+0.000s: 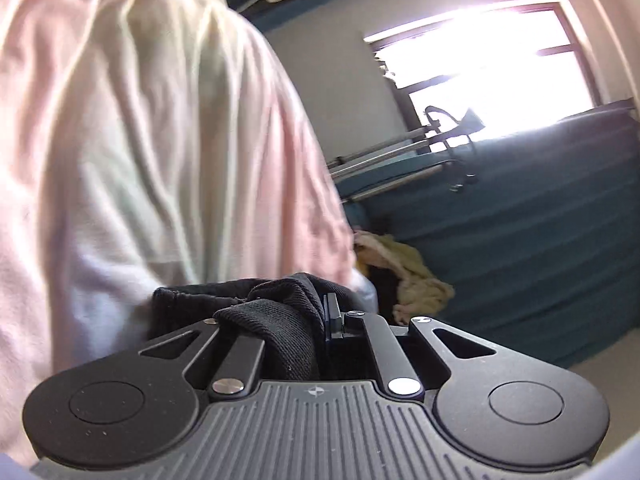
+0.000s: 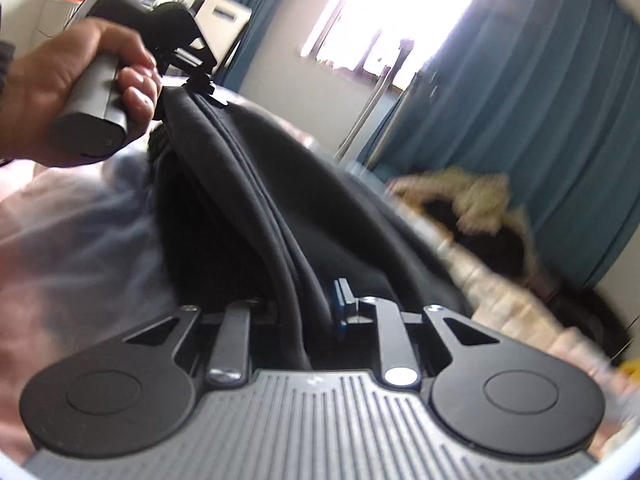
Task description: Fold clothes
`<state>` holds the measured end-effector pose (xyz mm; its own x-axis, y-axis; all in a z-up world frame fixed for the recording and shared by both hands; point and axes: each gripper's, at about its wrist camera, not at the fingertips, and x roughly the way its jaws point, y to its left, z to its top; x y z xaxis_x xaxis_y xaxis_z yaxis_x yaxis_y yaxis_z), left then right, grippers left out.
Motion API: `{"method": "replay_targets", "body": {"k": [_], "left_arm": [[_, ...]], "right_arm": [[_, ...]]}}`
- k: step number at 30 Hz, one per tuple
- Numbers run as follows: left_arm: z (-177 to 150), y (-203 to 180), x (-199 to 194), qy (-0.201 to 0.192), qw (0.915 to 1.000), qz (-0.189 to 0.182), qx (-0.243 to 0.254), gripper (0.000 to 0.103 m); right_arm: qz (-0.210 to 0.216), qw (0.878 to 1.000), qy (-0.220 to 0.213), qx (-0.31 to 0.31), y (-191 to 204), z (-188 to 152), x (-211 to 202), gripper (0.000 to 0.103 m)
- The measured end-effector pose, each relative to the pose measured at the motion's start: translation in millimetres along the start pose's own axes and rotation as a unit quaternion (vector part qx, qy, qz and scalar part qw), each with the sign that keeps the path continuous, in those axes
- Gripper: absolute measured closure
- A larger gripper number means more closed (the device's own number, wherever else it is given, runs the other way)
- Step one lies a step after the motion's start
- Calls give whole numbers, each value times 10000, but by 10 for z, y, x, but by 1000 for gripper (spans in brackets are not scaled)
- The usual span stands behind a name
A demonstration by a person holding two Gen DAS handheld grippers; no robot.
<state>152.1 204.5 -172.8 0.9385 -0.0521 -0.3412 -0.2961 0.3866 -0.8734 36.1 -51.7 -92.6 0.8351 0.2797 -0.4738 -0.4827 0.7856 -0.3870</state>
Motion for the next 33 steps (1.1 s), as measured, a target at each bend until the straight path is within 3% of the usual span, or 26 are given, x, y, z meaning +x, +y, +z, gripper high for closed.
{"method": "replay_targets", "body": {"k": [4, 7, 10, 12, 13, 14, 16, 19, 21, 23, 26, 29, 33], "left_arm": [[-34, -22, 34, 30, 9994, 84, 346, 93], [-28, -49, -45, 125, 9992, 198, 309, 92], [45, -321, -330, 279, 9979, 339, 474, 89], [57, -509, -553, 375, 9967, 416, 596, 81], [72, -577, -640, 364, 9960, 463, 670, 67], [88, -634, -729, 332, 9950, 522, 785, 45], [106, -734, -886, 417, 9908, 658, 1109, 24], [110, -831, -988, 947, 9787, 741, 1664, 21], [98, -759, -925, 1120, 9757, 864, 1675, 19], [105, -647, -838, 1248, 9752, 999, 1532, 18], [141, -437, -666, 1365, 9779, 1170, 1066, 18], [121, -341, -575, 1419, 9806, 1103, 782, 15], [124, -323, -547, 1440, 9817, 1017, 722, 10]], "right_arm": [[68, 9993, 201, -309, 109, -63, 49, 77], [175, 9995, 208, -146, 55, -45, 110, 74], [239, 9994, 214, 128, -41, -7, 79, 74], [276, 9991, 155, 295, -117, 34, 24, 74], [309, 9988, 88, 372, -163, 56, -9, 73], [358, 9981, 19, 504, -228, 71, -38, 72], [472, 9952, -99, 849, -380, 97, -93, 72], [734, 9861, -197, 1476, -607, 110, -196, 71], [964, 9776, -276, 1852, -742, 121, -285, 70], [1317, 9570, -370, 2558, -948, 80, -332, 70], [1640, 9067, -578, 3842, -1292, -88, -349, 70], [1640, 8681, -680, 4636, -1567, -257, -311, 69], [1484, 8237, -455, 5453, -1740, -507, -157, 69]]}}
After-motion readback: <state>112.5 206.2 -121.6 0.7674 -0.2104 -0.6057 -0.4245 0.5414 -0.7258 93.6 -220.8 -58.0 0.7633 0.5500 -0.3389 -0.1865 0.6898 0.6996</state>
